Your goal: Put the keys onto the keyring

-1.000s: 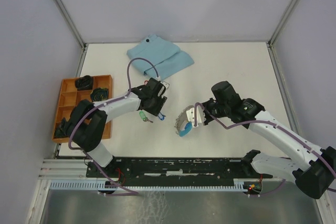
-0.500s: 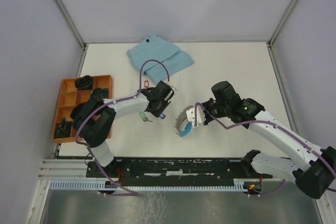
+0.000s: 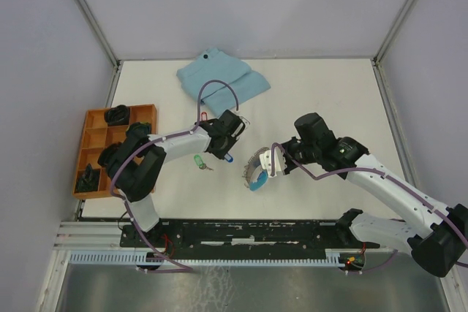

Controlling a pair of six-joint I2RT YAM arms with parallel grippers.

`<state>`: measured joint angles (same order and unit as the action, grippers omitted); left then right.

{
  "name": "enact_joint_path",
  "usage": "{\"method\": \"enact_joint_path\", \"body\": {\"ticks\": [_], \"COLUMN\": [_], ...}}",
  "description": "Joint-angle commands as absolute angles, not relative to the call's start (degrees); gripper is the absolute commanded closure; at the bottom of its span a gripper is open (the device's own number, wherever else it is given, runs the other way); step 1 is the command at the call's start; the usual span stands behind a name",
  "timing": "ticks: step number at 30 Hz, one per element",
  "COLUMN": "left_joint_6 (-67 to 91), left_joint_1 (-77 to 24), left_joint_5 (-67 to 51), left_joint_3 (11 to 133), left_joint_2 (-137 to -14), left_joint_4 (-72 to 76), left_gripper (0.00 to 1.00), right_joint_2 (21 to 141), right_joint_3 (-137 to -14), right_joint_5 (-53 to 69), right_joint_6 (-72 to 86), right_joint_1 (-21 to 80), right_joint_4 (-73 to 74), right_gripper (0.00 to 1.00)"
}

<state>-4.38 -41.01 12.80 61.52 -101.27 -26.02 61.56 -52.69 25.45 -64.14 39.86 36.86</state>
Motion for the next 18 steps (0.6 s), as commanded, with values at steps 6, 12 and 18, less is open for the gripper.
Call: {"method": "enact_joint_path", "body": {"ticks": [6,12,18], "left_joint_6": [-7.65,-5.36,-4.97], "left_joint_1": [-41.13,-41.13,-41.20], "left_joint_5": [7.79,11.08,10.49], "left_joint_3": [64.39,64.43,67.16], "left_joint_2": [-102.77,-100.71,-101.66], "left_joint_4": [-24.48,-23.17,-24.17], "left_gripper": [0.69,0.63,0.55], "right_joint_2": [60.55,60.53,60.36], "right_joint_3": [-53.32,-53.09,-53.03], "right_joint_5": [27.16,26.90,26.88], "right_joint_6": [-63.33,-63.37,-63.20], "right_joint_1": [39.74,39.77,39.74], "right_joint_4": [33.93,33.64,33.65], "right_gripper": [0.99,0.99,0.99]}}
